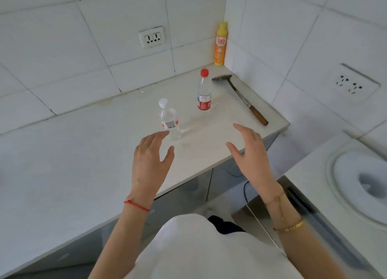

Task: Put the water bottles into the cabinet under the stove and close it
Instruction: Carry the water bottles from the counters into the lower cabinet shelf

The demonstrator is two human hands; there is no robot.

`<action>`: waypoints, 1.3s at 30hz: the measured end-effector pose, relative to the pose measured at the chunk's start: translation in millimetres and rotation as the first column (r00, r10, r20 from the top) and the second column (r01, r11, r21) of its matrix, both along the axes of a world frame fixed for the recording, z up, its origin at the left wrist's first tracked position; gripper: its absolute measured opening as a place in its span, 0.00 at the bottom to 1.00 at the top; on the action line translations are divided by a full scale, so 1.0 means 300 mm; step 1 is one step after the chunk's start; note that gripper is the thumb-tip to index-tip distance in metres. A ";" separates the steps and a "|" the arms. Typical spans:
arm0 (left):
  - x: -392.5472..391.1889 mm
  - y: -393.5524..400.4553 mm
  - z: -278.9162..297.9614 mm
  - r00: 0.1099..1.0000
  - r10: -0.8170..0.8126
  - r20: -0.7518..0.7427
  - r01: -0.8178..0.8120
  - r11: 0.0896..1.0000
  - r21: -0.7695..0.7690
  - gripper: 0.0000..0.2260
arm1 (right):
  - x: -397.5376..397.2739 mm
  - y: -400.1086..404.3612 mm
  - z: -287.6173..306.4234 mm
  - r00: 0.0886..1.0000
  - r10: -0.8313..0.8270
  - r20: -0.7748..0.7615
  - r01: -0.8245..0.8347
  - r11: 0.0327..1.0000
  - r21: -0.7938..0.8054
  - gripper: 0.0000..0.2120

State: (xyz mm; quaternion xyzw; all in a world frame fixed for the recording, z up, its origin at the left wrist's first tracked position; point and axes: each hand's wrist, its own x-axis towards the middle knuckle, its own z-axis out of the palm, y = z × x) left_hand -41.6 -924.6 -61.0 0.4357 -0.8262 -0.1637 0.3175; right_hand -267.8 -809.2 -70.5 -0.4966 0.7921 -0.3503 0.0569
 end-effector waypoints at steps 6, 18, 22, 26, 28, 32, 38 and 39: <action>-0.163 -0.066 0.024 0.992 0.128 -0.017 -0.128 0.992 -0.016 0.17 | -0.214 -0.194 0.028 0.990 0.134 -0.035 -0.135 0.991 -0.021 0.24; -0.272 -0.238 0.032 0.964 0.262 0.047 -0.264 0.963 0.051 0.19 | -0.330 -0.489 0.055 0.960 0.270 -0.070 -0.274 0.960 -0.061 0.23; -0.290 -0.308 0.033 0.964 0.259 0.056 -0.263 0.962 0.070 0.19 | -0.342 -0.560 0.050 0.964 0.260 -0.055 -0.263 0.963 -0.060 0.24; -0.297 -0.385 0.023 0.961 0.262 0.092 -0.269 0.959 0.088 0.20 | -0.362 -0.642 0.055 0.967 0.248 -0.064 -0.253 0.963 -0.095 0.23; -0.304 -0.416 0.016 0.959 0.261 0.110 -0.273 0.956 0.108 0.20 | -0.371 -0.691 0.062 0.969 0.235 -0.070 -0.241 0.966 -0.096 0.22; -0.308 -0.468 -0.015 0.955 0.267 0.133 -0.286 0.945 0.156 0.20 | -0.387 -0.793 0.061 0.972 0.219 -0.082 -0.225 0.972 -0.067 0.23; -0.310 -0.529 -0.045 0.960 0.243 0.138 -0.272 0.929 0.251 0.19 | -0.398 -0.946 0.046 0.973 0.218 -0.080 -0.218 0.976 0.001 0.23; -0.309 -0.536 -0.045 0.961 0.239 0.137 -0.268 0.928 0.259 0.19 | -0.399 -0.965 0.042 0.973 0.214 -0.084 -0.213 0.977 0.024 0.23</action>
